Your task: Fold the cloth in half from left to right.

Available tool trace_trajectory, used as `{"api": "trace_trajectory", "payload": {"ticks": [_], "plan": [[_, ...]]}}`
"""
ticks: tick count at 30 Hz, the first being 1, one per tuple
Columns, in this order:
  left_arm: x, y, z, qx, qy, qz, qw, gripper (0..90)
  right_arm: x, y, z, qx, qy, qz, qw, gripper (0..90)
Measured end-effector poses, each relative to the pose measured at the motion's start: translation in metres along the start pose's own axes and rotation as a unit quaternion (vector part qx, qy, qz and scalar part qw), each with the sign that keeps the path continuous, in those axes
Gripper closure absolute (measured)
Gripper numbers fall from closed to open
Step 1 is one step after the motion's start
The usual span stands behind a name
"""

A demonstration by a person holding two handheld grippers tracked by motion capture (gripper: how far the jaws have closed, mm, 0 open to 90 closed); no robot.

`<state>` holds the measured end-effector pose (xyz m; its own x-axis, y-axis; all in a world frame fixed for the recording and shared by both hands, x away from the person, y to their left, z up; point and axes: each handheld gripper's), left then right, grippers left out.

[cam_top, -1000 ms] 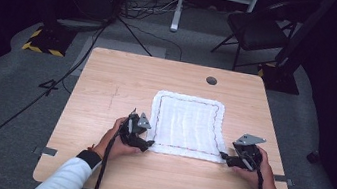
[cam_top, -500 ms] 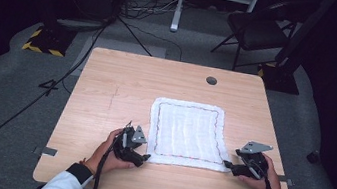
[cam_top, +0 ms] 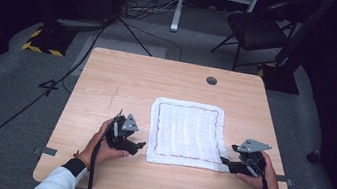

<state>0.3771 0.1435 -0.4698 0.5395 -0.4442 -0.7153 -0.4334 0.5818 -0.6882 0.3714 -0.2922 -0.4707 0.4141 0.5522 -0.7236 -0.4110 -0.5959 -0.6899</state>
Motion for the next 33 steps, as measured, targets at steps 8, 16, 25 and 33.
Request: {"api": "trace_trajectory", "payload": {"ticks": [8, 16, 25, 33], "plan": [[0.022, -0.027, 0.035, -0.034, -0.005, -0.017, 0.9993, 23.6, 0.014, -0.023, 0.017, -0.017, -0.040, -0.023, 0.9988, 38.0], [0.050, -0.054, 0.056, -0.028, -0.025, -0.019, 0.9991, 23.7, 0.040, -0.052, 0.040, -0.054, -0.073, -0.032, 0.9953, 40.4], [0.095, -0.077, 0.077, -0.046, -0.052, -0.012, 0.9975, 23.7, 0.081, -0.093, 0.085, -0.111, -0.119, -0.031, 0.9862, 43.5], [0.128, -0.083, 0.086, -0.081, -0.057, 0.011, 0.9950, 23.4, 0.110, -0.110, 0.110, -0.143, -0.150, -0.022, 0.9780, 43.2]]}}
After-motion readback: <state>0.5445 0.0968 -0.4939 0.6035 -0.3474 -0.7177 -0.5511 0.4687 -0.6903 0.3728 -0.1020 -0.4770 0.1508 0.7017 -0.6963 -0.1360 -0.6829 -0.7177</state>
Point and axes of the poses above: each handheld gripper's, and its own axes: x roughly forward along the jaws, y roughly out of its underside, z roughly to its left, and after that the axes turned 7 degrees about -y, right-handed
